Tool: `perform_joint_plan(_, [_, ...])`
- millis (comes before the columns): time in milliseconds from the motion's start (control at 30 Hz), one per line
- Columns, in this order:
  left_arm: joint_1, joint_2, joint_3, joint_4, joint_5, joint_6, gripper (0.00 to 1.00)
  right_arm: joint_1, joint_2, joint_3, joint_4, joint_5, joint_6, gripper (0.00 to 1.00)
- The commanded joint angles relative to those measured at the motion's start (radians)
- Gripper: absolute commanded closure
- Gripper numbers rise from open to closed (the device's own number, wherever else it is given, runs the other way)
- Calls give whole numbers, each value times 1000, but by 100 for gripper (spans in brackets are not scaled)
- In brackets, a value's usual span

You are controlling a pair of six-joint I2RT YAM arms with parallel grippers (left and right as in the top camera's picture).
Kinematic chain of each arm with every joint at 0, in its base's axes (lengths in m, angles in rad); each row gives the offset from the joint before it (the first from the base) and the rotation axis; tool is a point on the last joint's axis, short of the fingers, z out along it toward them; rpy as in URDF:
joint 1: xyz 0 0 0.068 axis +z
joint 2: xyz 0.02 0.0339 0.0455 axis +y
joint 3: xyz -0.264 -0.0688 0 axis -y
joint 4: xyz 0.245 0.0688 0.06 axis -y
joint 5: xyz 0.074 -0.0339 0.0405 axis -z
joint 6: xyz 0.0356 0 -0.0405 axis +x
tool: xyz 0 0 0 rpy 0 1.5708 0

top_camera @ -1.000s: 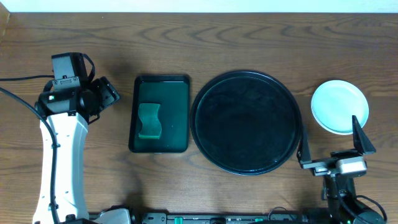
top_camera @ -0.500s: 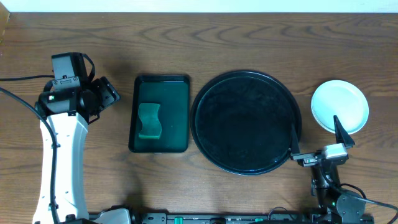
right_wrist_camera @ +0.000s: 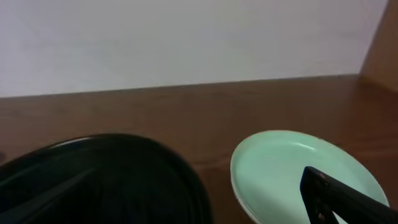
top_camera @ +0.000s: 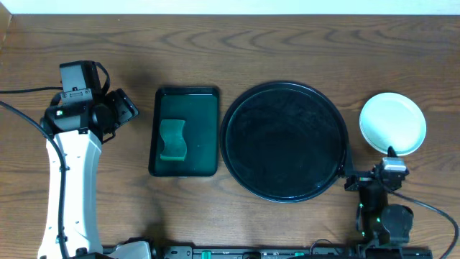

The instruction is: Clean dirty plates on tray and stack at the side

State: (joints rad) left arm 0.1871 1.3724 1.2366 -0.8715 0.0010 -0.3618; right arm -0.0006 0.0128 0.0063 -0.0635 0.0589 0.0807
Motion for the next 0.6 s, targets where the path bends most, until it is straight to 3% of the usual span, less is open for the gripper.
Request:
perform_joint_plan(0, [4,-3,12,-3,-2,6,20,8,-8,-1,1,57,50,1])
perform_joint_plan(167, [4,-3,12,-3,-2,6,20,8,-8,-1,2,53,49,1])
perform_joint_plan(367, [4,-3,12,-3,-2,6,20,9,-8,-1,-12,-63,-95,1])
perform_joint_plan(567, [4,-3,12,-3,-2,6,20,9,-8,-1,-11,-67,-54,1])
